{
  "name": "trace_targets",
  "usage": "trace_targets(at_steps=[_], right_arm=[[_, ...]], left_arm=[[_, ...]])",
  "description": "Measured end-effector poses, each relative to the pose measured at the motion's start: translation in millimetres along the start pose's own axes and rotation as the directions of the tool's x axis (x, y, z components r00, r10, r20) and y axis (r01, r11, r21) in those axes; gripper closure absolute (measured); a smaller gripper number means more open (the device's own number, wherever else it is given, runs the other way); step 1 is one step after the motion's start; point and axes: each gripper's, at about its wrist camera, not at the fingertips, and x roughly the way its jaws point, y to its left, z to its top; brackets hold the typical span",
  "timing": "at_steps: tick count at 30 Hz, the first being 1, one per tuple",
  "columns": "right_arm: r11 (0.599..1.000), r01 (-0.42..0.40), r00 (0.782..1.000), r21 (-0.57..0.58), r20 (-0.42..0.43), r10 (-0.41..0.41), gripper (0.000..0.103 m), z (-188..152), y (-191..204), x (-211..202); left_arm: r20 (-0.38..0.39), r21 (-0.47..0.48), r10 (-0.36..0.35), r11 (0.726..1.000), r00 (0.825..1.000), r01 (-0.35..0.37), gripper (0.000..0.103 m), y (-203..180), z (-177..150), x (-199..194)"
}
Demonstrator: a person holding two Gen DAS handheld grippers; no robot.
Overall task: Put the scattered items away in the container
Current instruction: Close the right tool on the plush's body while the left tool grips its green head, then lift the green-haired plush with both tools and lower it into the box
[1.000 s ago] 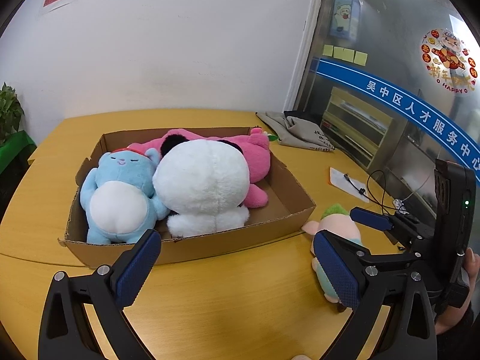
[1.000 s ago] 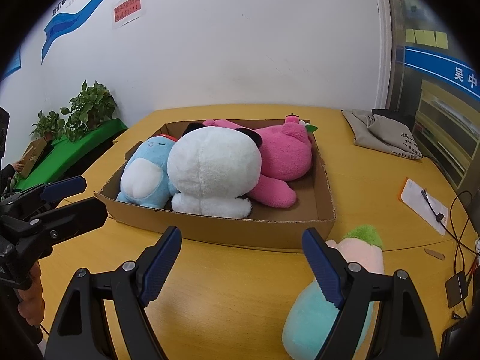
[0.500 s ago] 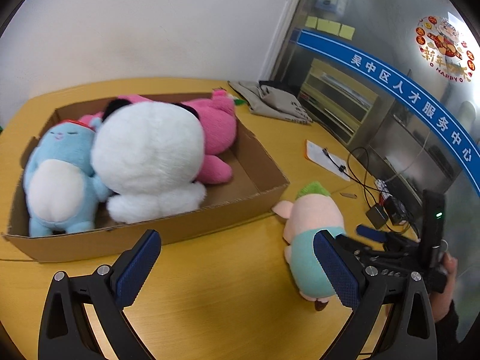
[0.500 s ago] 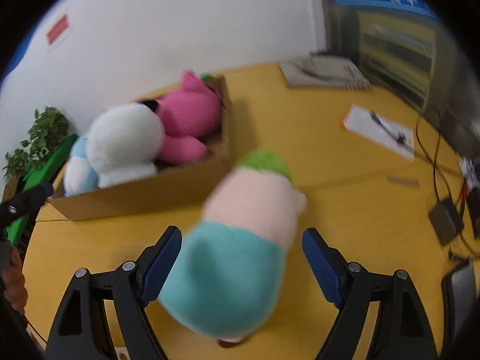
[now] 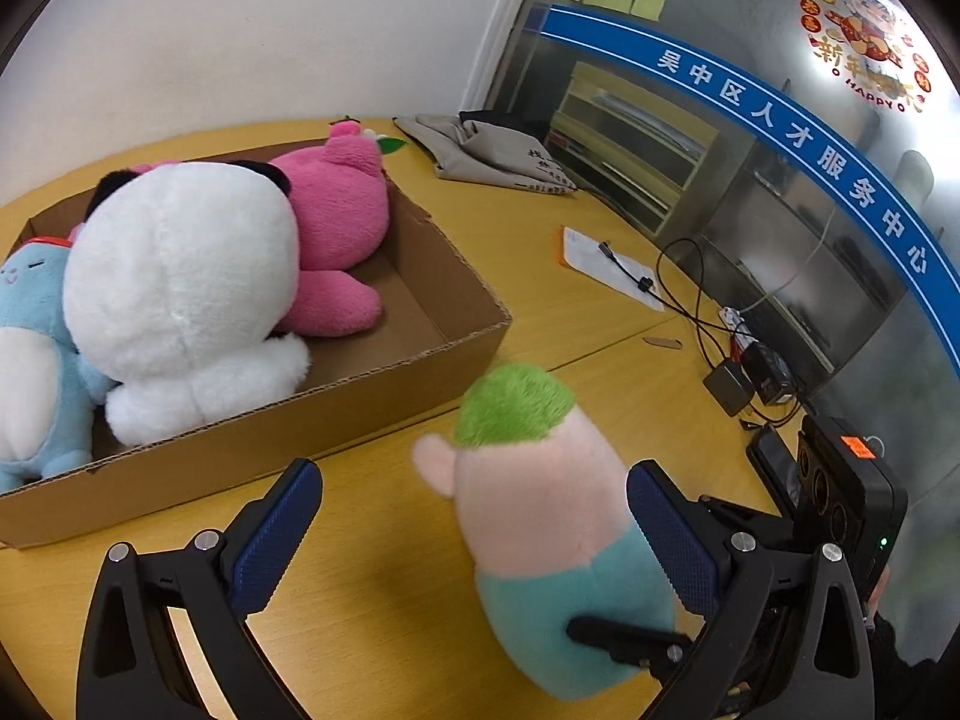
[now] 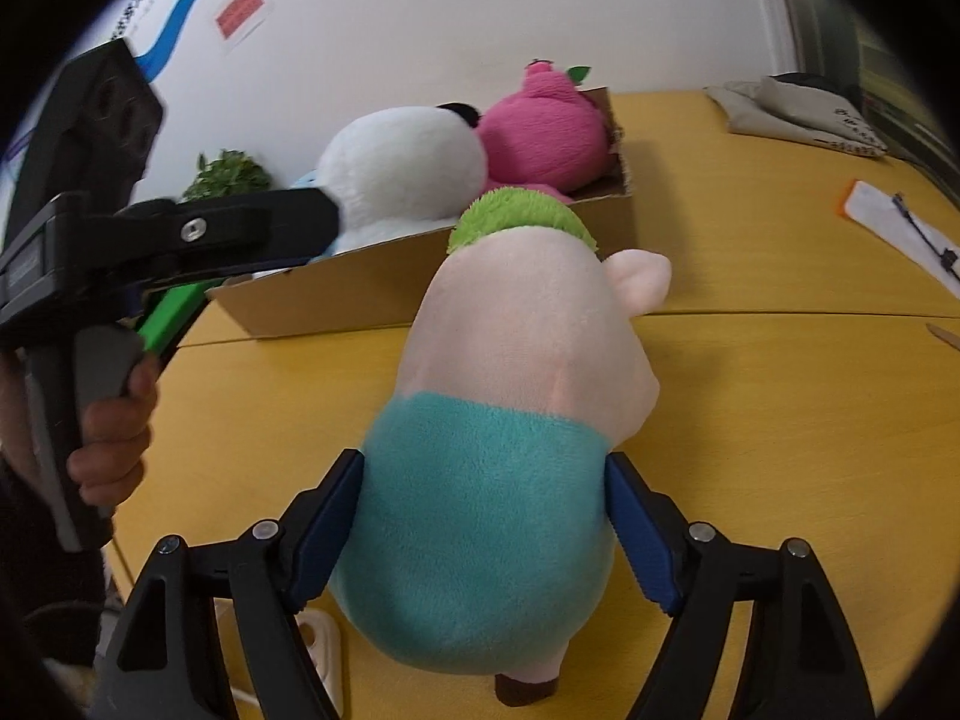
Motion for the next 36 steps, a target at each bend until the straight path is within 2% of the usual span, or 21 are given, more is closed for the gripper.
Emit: trace_targets(at_steps=[3,6,8,9,11,17,22,24,27,29,32,36], right_arm=[[0.998,-0.061,0.998,-0.028,-0.015,0.06,0.024,-7.4,2.5,-4.3],[0.992,-0.099,0.995,-0.078,-0.033,0.097,0.024,-15.0,12.5,-7.4],[0.986,-0.126,0.991,-0.113,-0.049,0.121,0.024,-18.5,18.5,-8.6],[0.981,-0.139,0.989,-0.137,-0.059,0.132,0.024,-20.9,22.2,-9.2],[0.975,-0.149,0.988,-0.168,-0.068,0.139,0.024,-24.9,28.6,-10.1],[0.982,-0.138,0.989,-0.13,-0.076,0.129,0.018,-26.5,24.3,-10.9],[0.987,-0.049,0.998,-0.155,-0.043,0.042,0.017,-27.6,37.1,-29.0],[0.989,-0.028,0.998,-0.146,-0.063,0.019,0.017,-29.2,39.8,-32.0],[0.997,-0.023,0.994,-0.069,-0.112,0.015,0.017,-36.5,34.3,-19.9],[0.999,-0.045,0.993,-0.027,-0.109,0.042,0.023,-38.0,29.2,-13.9],[0.997,-0.059,0.996,-0.041,-0.072,0.056,0.031,-37.0,30.7,-16.2],[0.994,-0.102,0.995,-0.045,-0.018,0.101,0.035,-31.7,29.8,-22.0]], left_arm=[[-0.025,-0.016,-0.057,0.998,0.998,0.056,0.0,0.6,-0.1,12.6],[-0.068,-0.01,-0.064,0.998,0.996,0.064,0.001,-2.4,-3.6,29.7],[-0.111,-0.006,-0.071,0.997,0.991,0.071,0.012,-3.7,-8.9,40.7],[-0.135,-0.002,-0.071,0.997,0.988,0.071,0.029,-4.2,-12.0,45.8],[-0.16,-0.003,-0.058,0.998,0.985,0.058,0.03,-3.5,-17.1,51.8],[-0.154,-0.015,-0.057,0.998,0.986,0.056,0.035,-2.5,-18.9,45.5],[-0.147,-0.038,-0.065,0.997,0.987,0.06,0.036,1.4,-19.2,47.5],[-0.145,-0.048,-0.074,0.997,0.987,0.068,0.036,3.1,-19.3,50.1],[-0.139,-0.049,-0.089,0.995,0.986,0.083,0.038,2.1,-19.8,50.3],[-0.128,-0.047,-0.083,0.996,0.988,0.078,0.038,1.4,-18.1,46.0],[-0.095,-0.037,-0.1,0.995,0.99,0.097,0.043,0.8,-11.2,30.5],[-0.018,0.01,-0.116,0.993,0.993,0.116,0.05,-9.9,10.6,0.5]])
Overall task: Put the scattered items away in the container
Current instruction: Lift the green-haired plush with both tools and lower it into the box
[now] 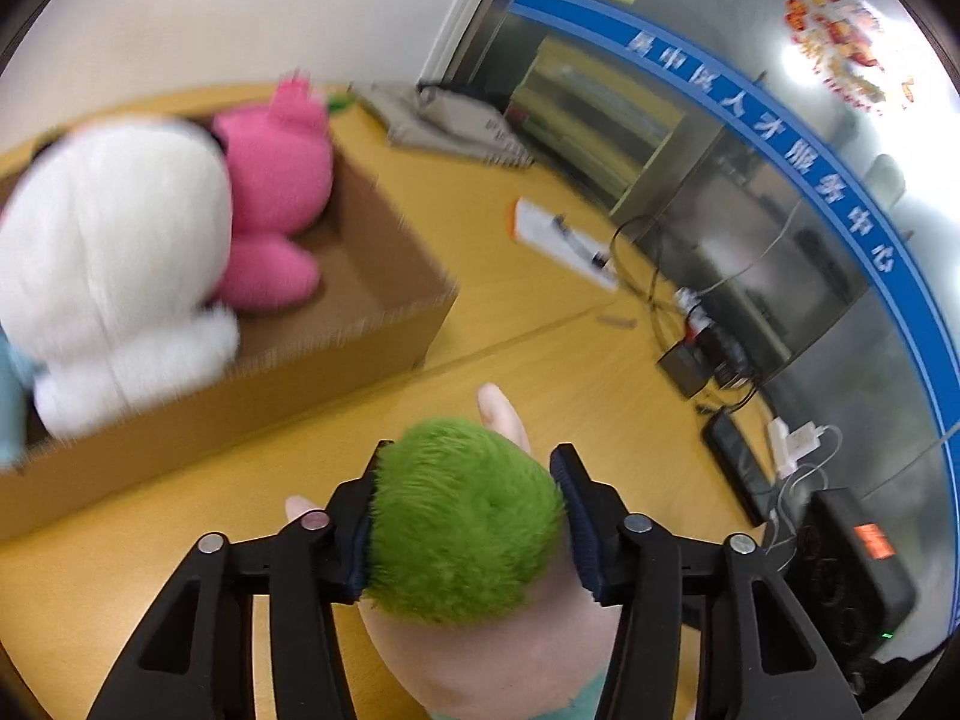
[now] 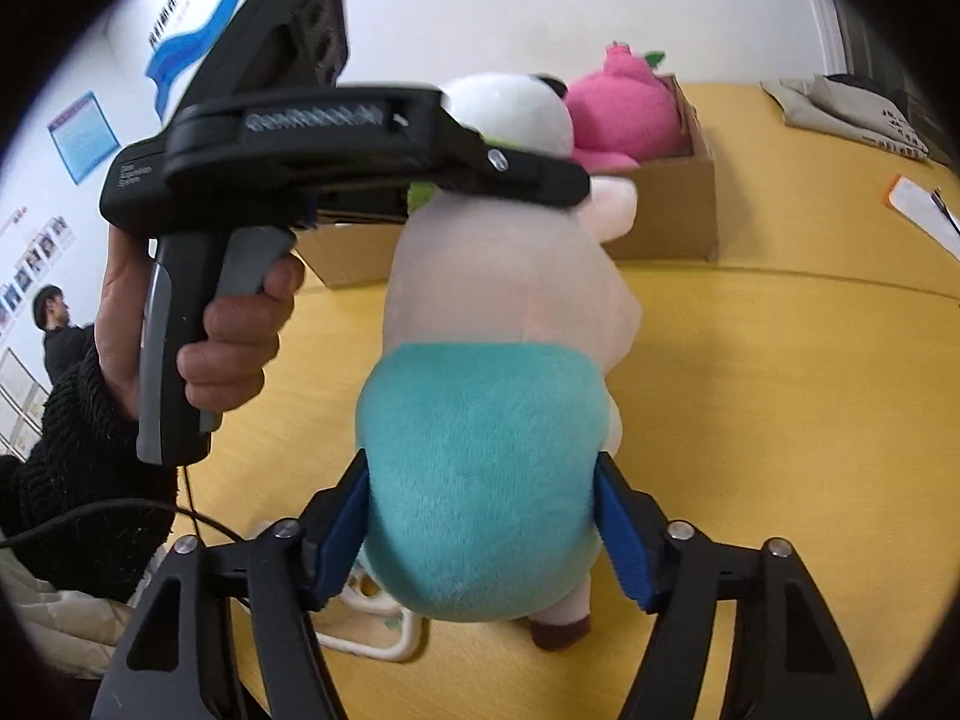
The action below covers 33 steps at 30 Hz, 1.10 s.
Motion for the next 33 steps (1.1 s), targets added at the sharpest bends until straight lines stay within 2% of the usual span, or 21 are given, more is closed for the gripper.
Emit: trace_targets(at_steps=[5,10,12,15,18,20,22,25,28,31,33], right_arm=[[0.998,-0.036,0.995,-0.057,0.095,0.042,0.036,34.8,1.6,-9.4],[0.989,-0.054,0.971,-0.134,0.223,0.083,0.036,95.1,-9.1,-15.4],[0.985,-0.044,0.96,-0.166,0.266,0.088,0.036,119.9,-14.5,-14.4],[0.983,-0.052,0.948,-0.177,0.3,0.104,0.036,155.0,-34.7,-6.6],[0.985,-0.067,0.946,-0.157,0.302,0.113,0.036,179.8,-63.3,13.0],[0.989,-0.08,0.952,-0.128,0.285,0.113,0.036,187.5,-83.0,33.3],[0.992,-0.102,0.958,-0.075,0.262,0.119,0.036,185.8,-98.7,51.3],[0.997,-0.07,0.974,-0.016,0.215,0.072,0.036,174.7,-112.7,72.2],[0.995,-0.099,0.976,0.014,0.194,0.094,0.037,164.3,-118.5,68.7],[0.997,-0.07,0.982,-0.007,0.174,0.071,0.049,160.2,-116.9,55.8],[0.998,-0.06,0.981,-0.012,0.185,0.061,0.049,165.1,-114.9,45.2]], left_arm=[[0.094,0.124,0.025,0.992,0.995,-0.036,0.051,-23.1,46.3,-31.3],[0.189,0.218,0.07,0.97,0.979,-0.112,0.051,-27.5,111.1,-50.3],[0.216,0.228,0.079,0.965,0.973,-0.129,0.051,-20.1,135.9,-49.6],[0.225,0.185,0.107,0.971,0.969,-0.15,0.051,7.0,175.0,-31.6],[0.198,0.15,0.124,0.976,0.972,-0.155,0.051,36.4,196.9,-1.7],[0.144,0.11,0.143,0.981,0.979,-0.159,0.051,60.9,206.1,29.5],[0.089,0.085,0.146,0.984,0.985,-0.154,0.051,79.3,207.3,57.5],[0.005,0.052,0.164,0.985,0.986,-0.164,0.051,96.6,199.8,92.2],[-0.06,0.056,0.152,0.987,0.987,-0.148,0.051,101.9,188.6,113.8],[-0.091,0.042,0.149,0.988,0.985,-0.146,0.05,104.8,183.9,127.3],[-0.106,0.044,0.159,0.987,0.982,-0.156,0.05,102.8,183.9,133.9]])
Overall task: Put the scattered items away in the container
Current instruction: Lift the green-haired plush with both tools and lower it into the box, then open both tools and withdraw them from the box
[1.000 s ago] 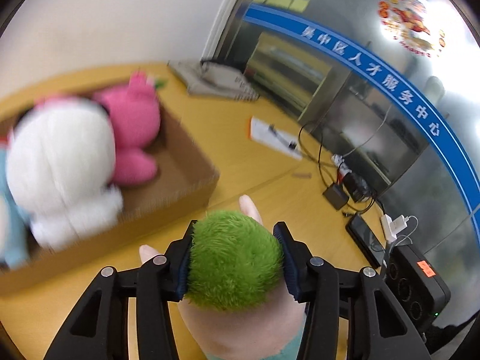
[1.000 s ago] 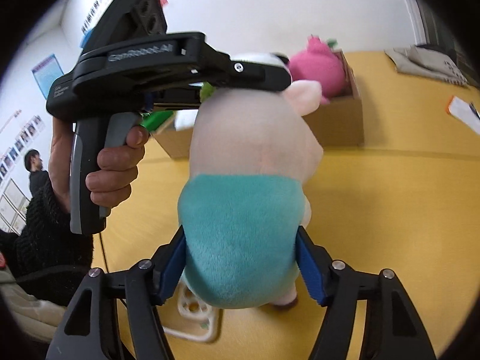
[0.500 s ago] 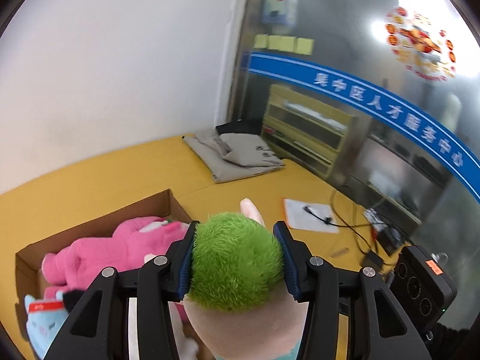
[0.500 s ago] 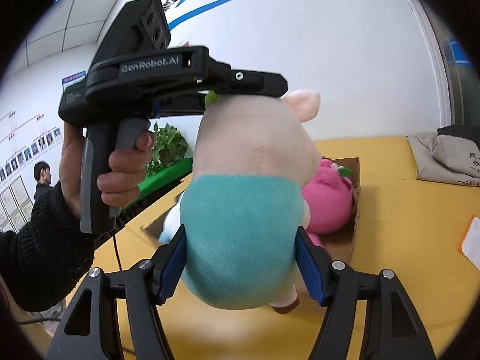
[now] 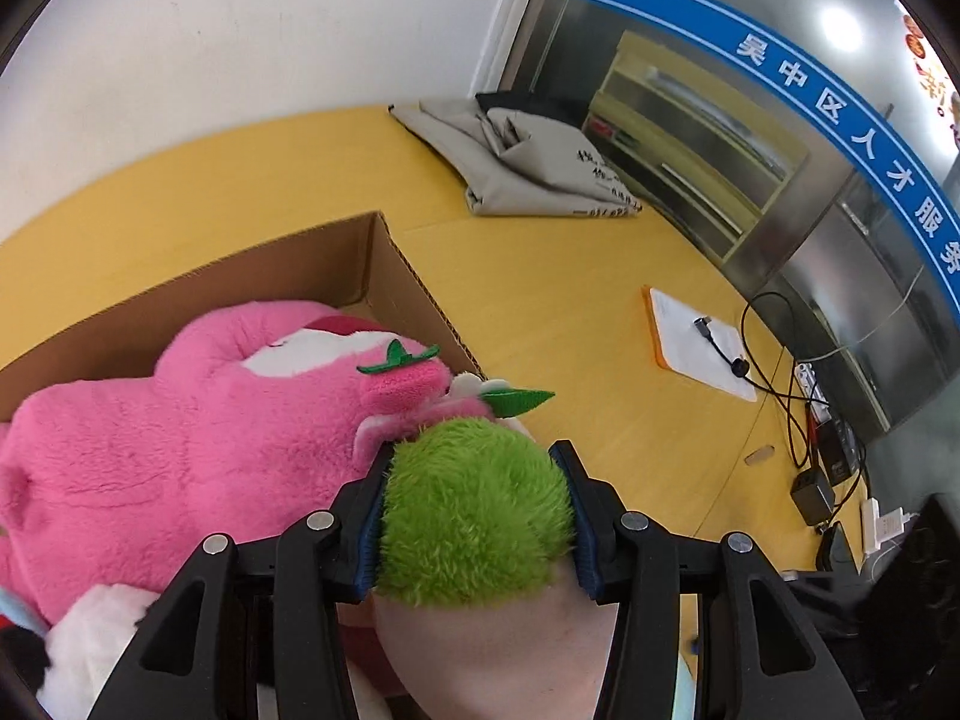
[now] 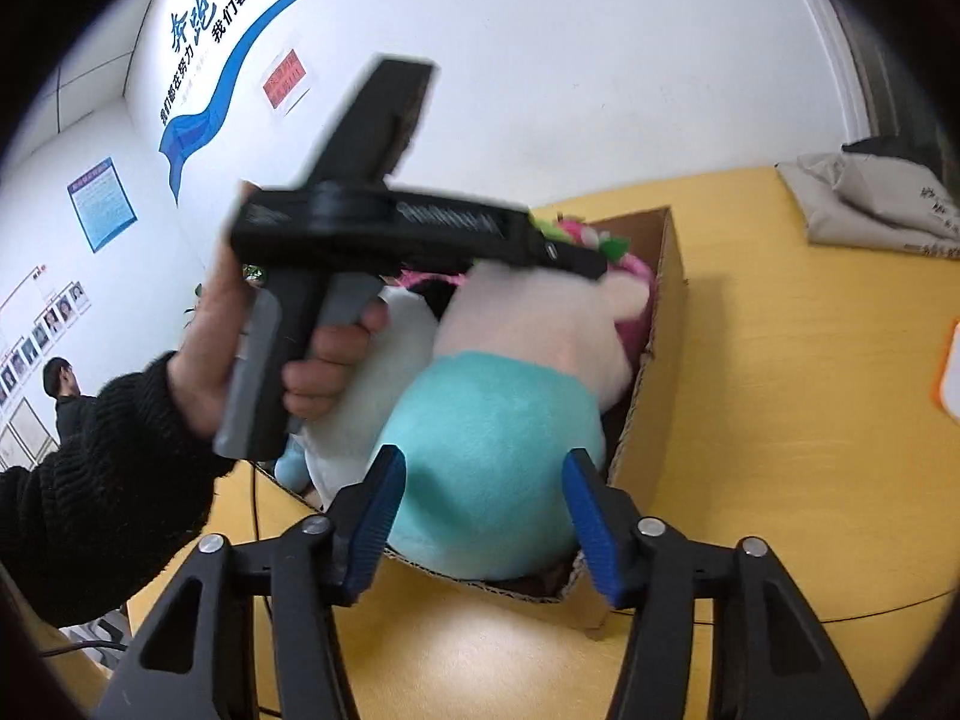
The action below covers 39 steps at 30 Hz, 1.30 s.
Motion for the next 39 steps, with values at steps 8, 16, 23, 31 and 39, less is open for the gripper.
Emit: trace_targets(at_steps=[8,16,23,31,39], right_arm=[[0.994,0.109,0.988,-0.019,-0.104,-0.111,0.05,14.7,15.9,38.0],[0.984,0.177,0.972,-0.011,-0.152,-0.177,0.05,1.0,12.4,52.3],[0.981,0.194,0.967,-0.01,-0.167,-0.193,0.05,1.5,13.5,53.6],[0.971,0.227,0.959,0.073,-0.189,-0.21,0.034,2.2,19.2,41.3],[0.962,0.252,0.968,0.108,-0.052,-0.247,0.023,-9.4,57.7,-36.1]], left_arm=[[-0.038,0.019,0.015,1.0,0.999,-0.014,0.043,-12.0,1.6,1.1],[0.115,0.087,0.165,0.981,0.98,-0.175,0.046,-28.9,9.6,-42.7],[0.034,0.106,0.336,0.935,0.941,-0.337,0.047,-10.7,6.0,-4.5],[-0.047,0.136,0.477,0.873,0.878,-0.467,0.047,-15.6,10.8,14.1],[0.193,0.06,0.376,0.917,0.906,-0.394,0.031,-58.4,-30.4,-120.3]])
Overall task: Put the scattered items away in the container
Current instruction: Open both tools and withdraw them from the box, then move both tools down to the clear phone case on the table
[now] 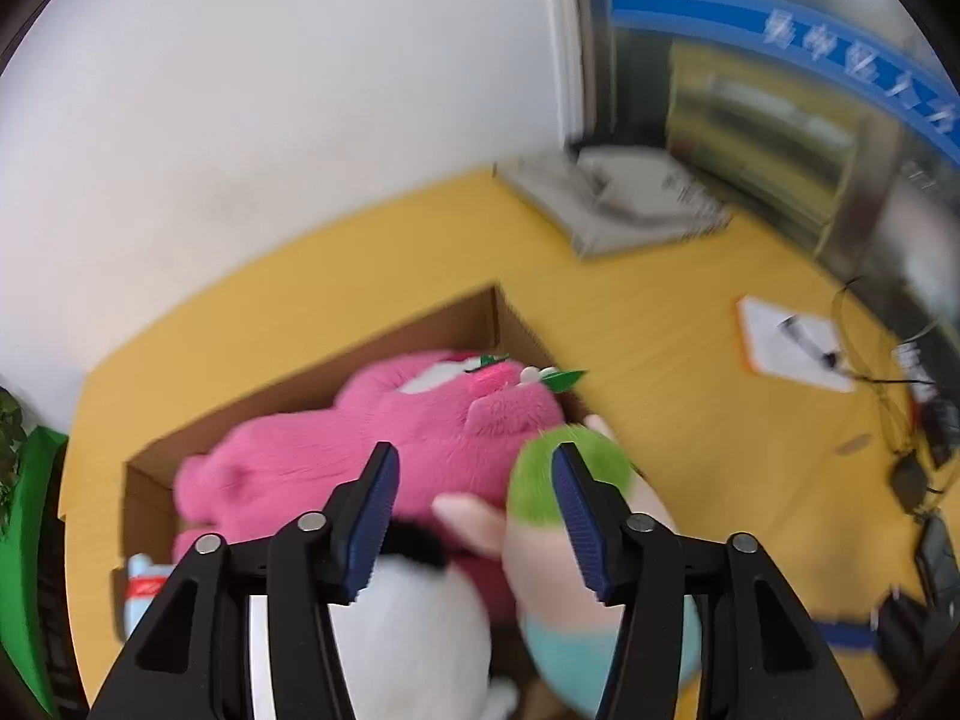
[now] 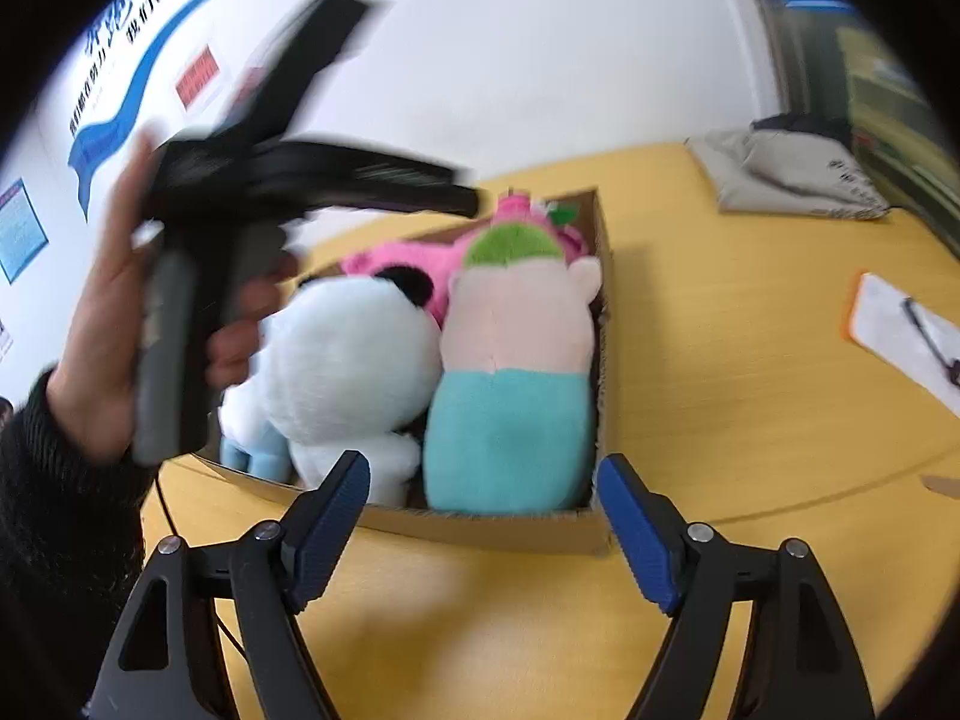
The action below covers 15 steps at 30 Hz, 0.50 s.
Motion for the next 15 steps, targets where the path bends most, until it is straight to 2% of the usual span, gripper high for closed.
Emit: trace_targets(at_steps=[1,3,6,10,13,15], right_arm=[[1.0,0.012,1.0,-0.006,0.015,-0.011,0.022,-1.6,3.2,-10.0],[0.999,0.044,0.998,-0.028,0.048,-0.043,0.022,-5.6,10.5,-29.0],[0.996,0.064,0.995,-0.062,0.078,-0.059,0.022,-15.9,22.4,-50.4],[0.993,0.027,0.998,-0.112,0.061,-0.021,0.022,-47.8,37.8,-67.1],[0.981,-0.001,1.0,-0.192,-0.01,-0.001,0.022,-87.0,51.8,-70.4],[0.969,-0.021,0.997,-0.248,-0.075,0.002,0.022,-115.3,59.2,-67.3]], left_arm=[[0.041,-0.008,-0.002,1.0,0.999,0.003,0.019,2.7,-11.5,-27.3],[0.105,-0.025,0.007,1.0,0.994,-0.005,0.008,7.4,-36.4,-72.7],[0.135,-0.06,0.033,0.998,0.99,-0.025,0.007,16.9,-86.5,-131.9],[0.07,-0.137,0.042,0.99,0.997,-0.032,0.007,38.6,-165.4,-177.1],[-0.013,-0.148,0.075,0.986,0.997,-0.076,0.007,38.3,-225.8,-192.5],[-0.079,-0.159,0.069,0.984,0.994,-0.081,0.007,33.8,-265.3,-192.7]])
